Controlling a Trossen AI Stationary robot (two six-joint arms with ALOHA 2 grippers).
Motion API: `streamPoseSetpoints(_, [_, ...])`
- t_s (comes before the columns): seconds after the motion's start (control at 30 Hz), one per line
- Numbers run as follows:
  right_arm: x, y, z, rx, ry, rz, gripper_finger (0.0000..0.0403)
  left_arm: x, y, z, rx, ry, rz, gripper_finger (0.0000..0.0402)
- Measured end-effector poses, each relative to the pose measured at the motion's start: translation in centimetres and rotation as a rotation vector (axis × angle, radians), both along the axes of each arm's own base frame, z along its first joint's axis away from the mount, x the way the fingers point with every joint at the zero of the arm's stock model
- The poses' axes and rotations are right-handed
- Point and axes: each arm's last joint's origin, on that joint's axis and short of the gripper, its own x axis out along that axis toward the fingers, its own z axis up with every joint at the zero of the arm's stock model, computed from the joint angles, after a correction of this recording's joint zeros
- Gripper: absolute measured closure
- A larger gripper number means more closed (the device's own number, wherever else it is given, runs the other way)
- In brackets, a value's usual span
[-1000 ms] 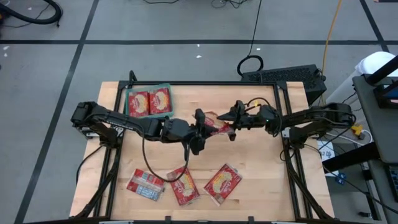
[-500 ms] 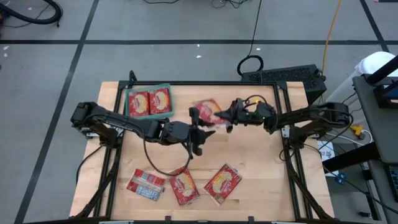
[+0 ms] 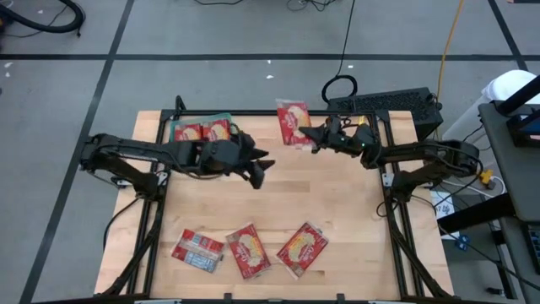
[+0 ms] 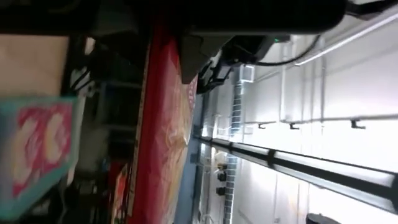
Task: Sort popcorn bags into baskets
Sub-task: Put the red popcorn bag into the blue bin
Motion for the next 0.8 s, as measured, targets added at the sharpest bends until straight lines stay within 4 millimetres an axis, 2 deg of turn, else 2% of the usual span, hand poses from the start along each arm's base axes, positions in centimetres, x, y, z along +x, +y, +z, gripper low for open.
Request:
streamPoseSetpoints(0.27, [-0.4,-0.3,0.8,-0.163,0.008,-0.003,0.0393,-2.1,1.4,2.1,-0.161,-0.103,0.063,0.026])
streamPoseSetpoints(0.4, [-0.1,0.4,2.7,-0.289,-0.007,0.034,0.0393,-2.7,3.5,2.7,-0.251,-0.168,0.178,0.0289])
streamPoseSetpoints(0.53, [0.6,0.8,4.1,-0.409,0.086,0.055,0.0393,-2.9,6.3,2.9,-0.464,-0.252,0.245,0.0308])
streamPoseSetpoints(0.67, [1.1,0.9,5.3,-0.507,0.161,0.041,0.0393,-2.8,8.2,3.6,-0.567,-0.329,0.13,0.0304])
streamPoseSetpoints(0.8, [1.1,0.8,5.6,-0.55,0.154,-0.014,0.039,-3.1,9.5,3.7,-0.607,-0.353,0.152,0.026])
